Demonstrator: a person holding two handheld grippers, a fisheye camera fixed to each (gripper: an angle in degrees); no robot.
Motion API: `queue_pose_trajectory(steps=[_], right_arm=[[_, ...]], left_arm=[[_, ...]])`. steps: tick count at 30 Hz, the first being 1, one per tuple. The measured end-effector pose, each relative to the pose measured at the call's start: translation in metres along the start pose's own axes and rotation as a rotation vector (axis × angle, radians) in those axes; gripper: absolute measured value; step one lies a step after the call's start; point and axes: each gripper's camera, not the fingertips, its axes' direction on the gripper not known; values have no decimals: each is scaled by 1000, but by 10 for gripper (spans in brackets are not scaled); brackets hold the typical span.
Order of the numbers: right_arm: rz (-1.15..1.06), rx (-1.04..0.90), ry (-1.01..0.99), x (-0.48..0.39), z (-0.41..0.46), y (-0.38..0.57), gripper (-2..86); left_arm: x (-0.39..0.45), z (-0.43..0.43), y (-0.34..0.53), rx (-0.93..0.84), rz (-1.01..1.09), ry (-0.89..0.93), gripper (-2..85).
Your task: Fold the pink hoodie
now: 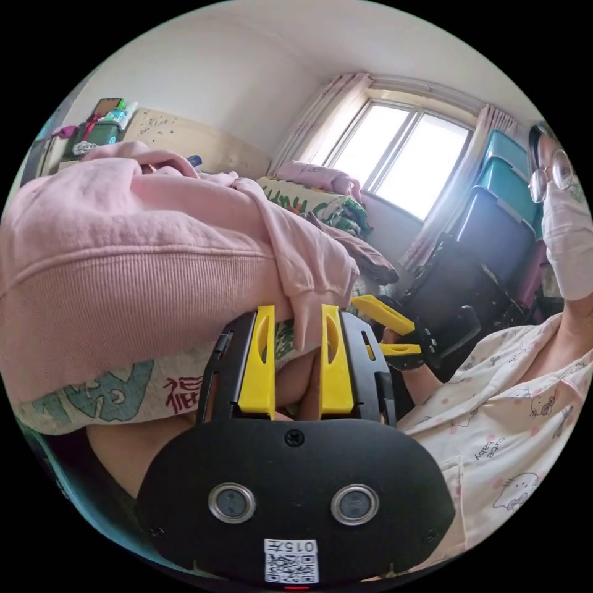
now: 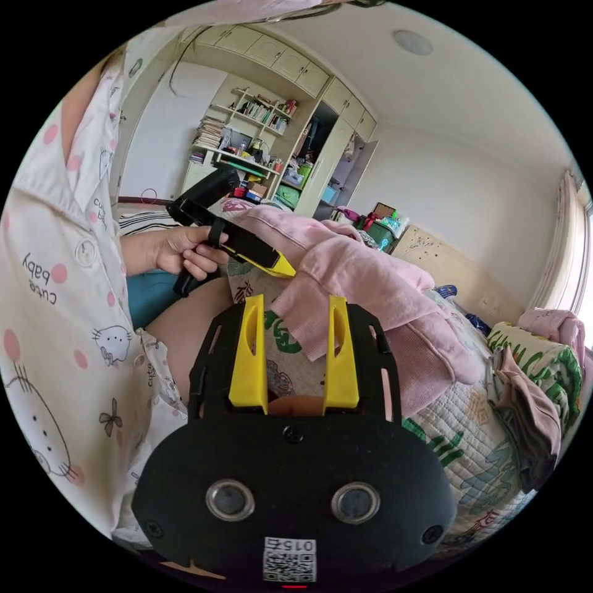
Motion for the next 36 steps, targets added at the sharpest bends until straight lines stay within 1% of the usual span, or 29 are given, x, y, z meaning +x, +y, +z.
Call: queue_pose_trajectory(steps=[2,5,8,10,13,15,16,17,19,21,22,24,27,28,31,32,34,36], right_arm=[[-12,-3,11,-9,2,6,141],[-54,-1,52,-25,2,11,150],[-79,19,132,-39,-2,13,155],[-90,36,194,-45,-4,12,154],[-84,56,303,-50,-8,4,130],[-50,50,435,-48,-11,-2,77],[-35,51,459,-45,-14,-3,57],[-10,45,444,-38,-22,-6,18],[69,57,336,-18,-40,-8,6],[221,95,196,17,-66,-6,1],[255,107,168,25,-73,-5,0],[378,159,76,55,-98,0,-2],[496,197,-10,85,-123,4,-3],[513,202,-24,90,-128,4,-3],[562,218,-77,111,-151,1,-3],[576,223,-92,118,-161,-2,-2],[593,230,-112,128,-175,-9,-2],[598,230,-128,140,-195,-21,-2]], left_arm=[[4,10,0,-23,-2,40,88],[17,8,0,31,30,105,27],[27,4,-7,85,42,228,8],[34,4,-12,103,53,262,3],[49,10,-20,113,101,283,1],[65,18,-26,87,161,241,5],[69,20,-27,77,180,225,7],[78,22,-30,59,222,199,12],[93,23,-36,34,306,158,25],[111,16,-49,68,411,59,42],[115,14,-54,84,429,19,45],[126,12,-79,143,466,-140,58],[123,30,-127,144,468,-238,76],[121,35,-139,144,463,-246,79],[106,77,-207,105,410,-265,92],[97,102,-235,71,388,-290,95],[80,147,-275,17,354,-360,105],[51,213,-321,-70,295,-456,109]])
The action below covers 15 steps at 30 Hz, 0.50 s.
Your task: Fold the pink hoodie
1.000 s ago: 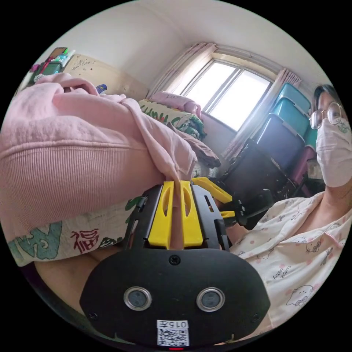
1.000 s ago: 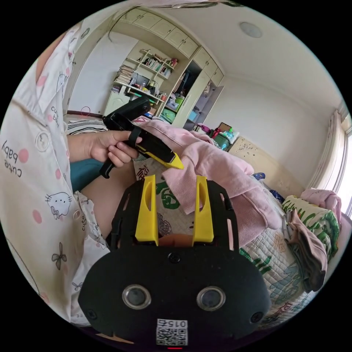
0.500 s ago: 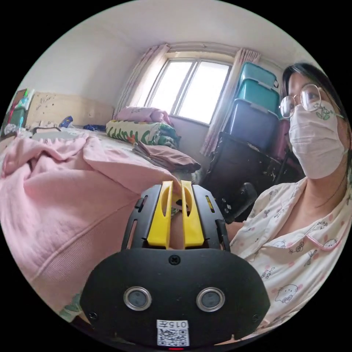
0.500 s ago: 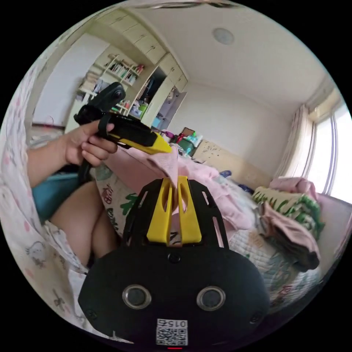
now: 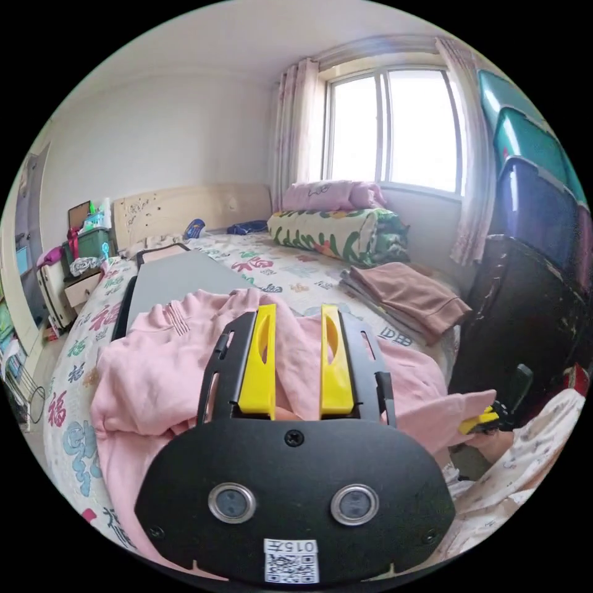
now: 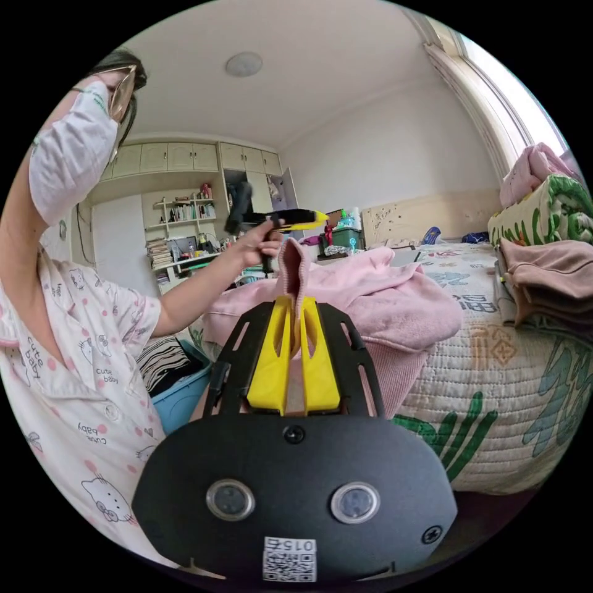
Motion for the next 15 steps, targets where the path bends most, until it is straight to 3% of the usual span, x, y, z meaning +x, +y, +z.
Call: queue_pose_trajectory(steps=[9,15], right_arm=[[-16,-38,-22,-19,-60,-88,-1],[-19,-51,-57,-28,-86,-170,-2]], left_arm=[[-37,182,-80,-280,-181,-97,122],[-49,190,-99,-258,-219,-27,67]])
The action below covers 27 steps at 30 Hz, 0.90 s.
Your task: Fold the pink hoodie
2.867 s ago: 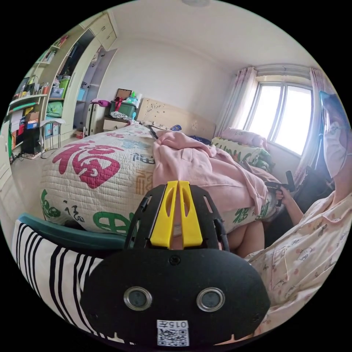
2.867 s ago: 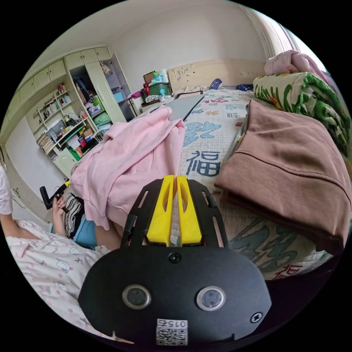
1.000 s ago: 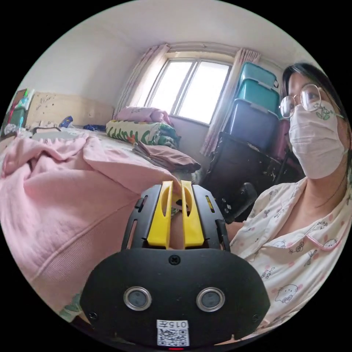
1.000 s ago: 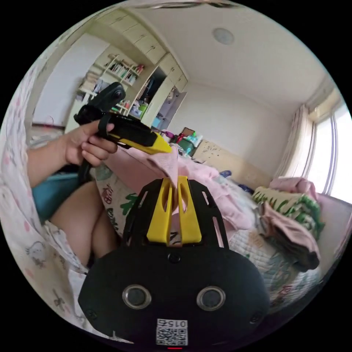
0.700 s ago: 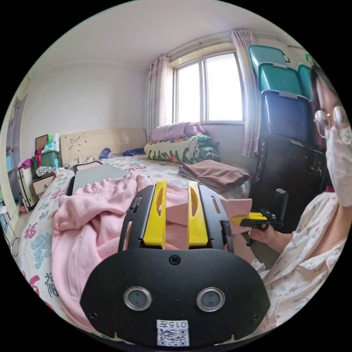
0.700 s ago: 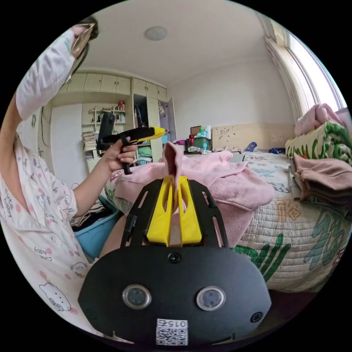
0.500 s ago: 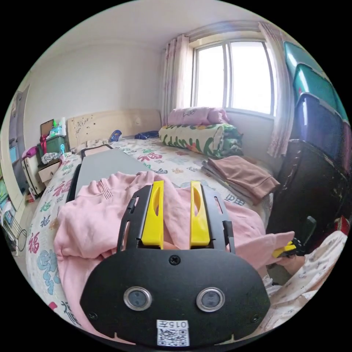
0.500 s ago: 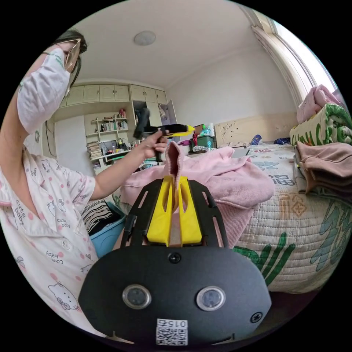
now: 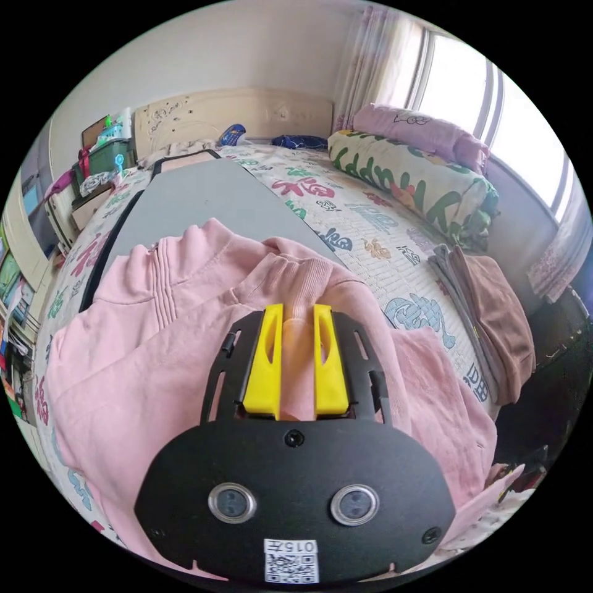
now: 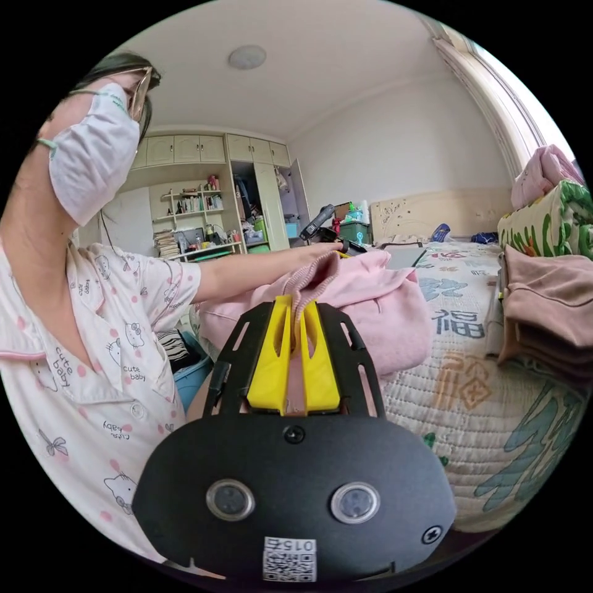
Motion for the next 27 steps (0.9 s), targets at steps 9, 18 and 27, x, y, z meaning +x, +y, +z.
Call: queue_pose_trajectory(steps=[9,18,27], right_arm=[[142,184,655,117,-127,-314,-1],[425,56,896,156,-77,-470,40],[-5,-412,557,9,141,-535,-5]], left_arm=[[-176,-292,57,609,-247,-130,49],[-317,-388,240,661,-714,-733,109],[-212,-214,66,272,-140,-227,62]])
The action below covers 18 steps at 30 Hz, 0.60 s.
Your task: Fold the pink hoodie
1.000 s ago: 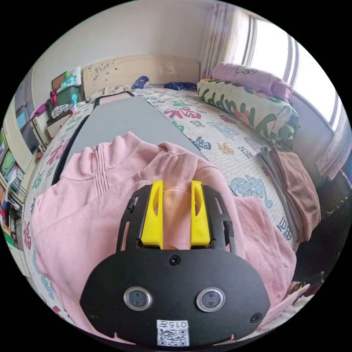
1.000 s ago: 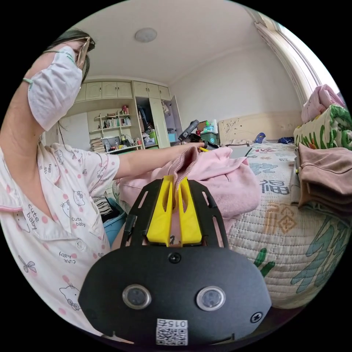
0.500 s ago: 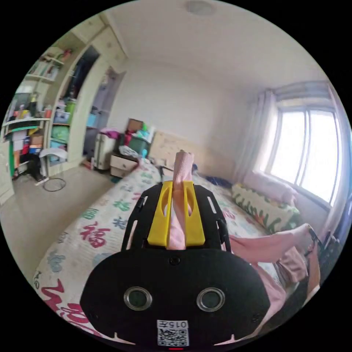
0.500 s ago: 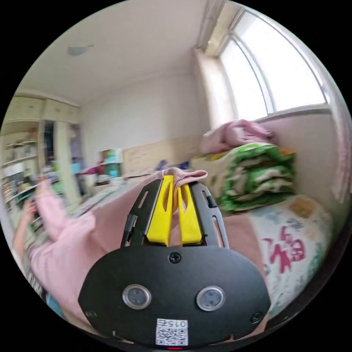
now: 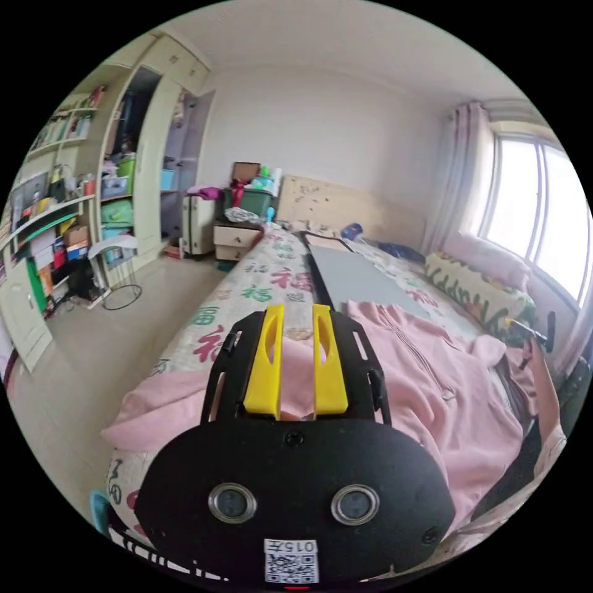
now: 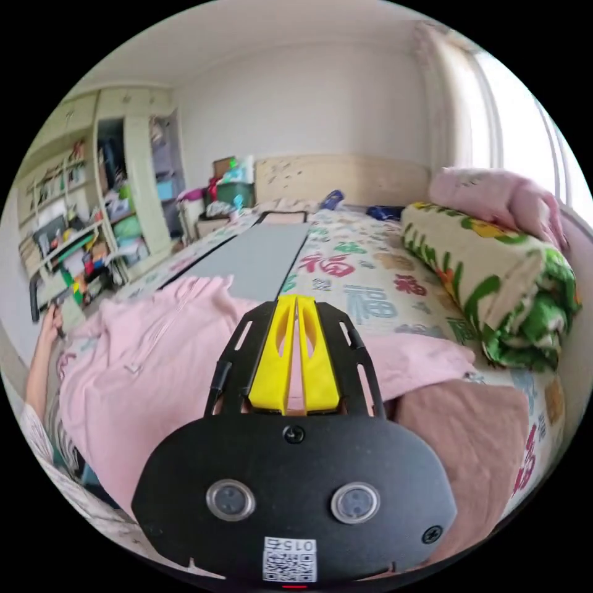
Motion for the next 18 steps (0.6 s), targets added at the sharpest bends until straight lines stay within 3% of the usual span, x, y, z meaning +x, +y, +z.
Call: queue_pose_trajectory(steps=[4,7,9,18], right_arm=[[-80,-145,-23,-74,55,-37,-9],[-132,-228,30,-133,101,-62,-10],[-222,-261,170,-176,126,-80,-10],[-275,-389,334,-207,190,-132,-10]], left_arm=[[71,101,-38,-200,101,92,7],[112,174,-58,-344,153,-43,-5],[137,213,-69,-427,232,-151,-7],[181,288,-84,-532,421,-328,-9]])
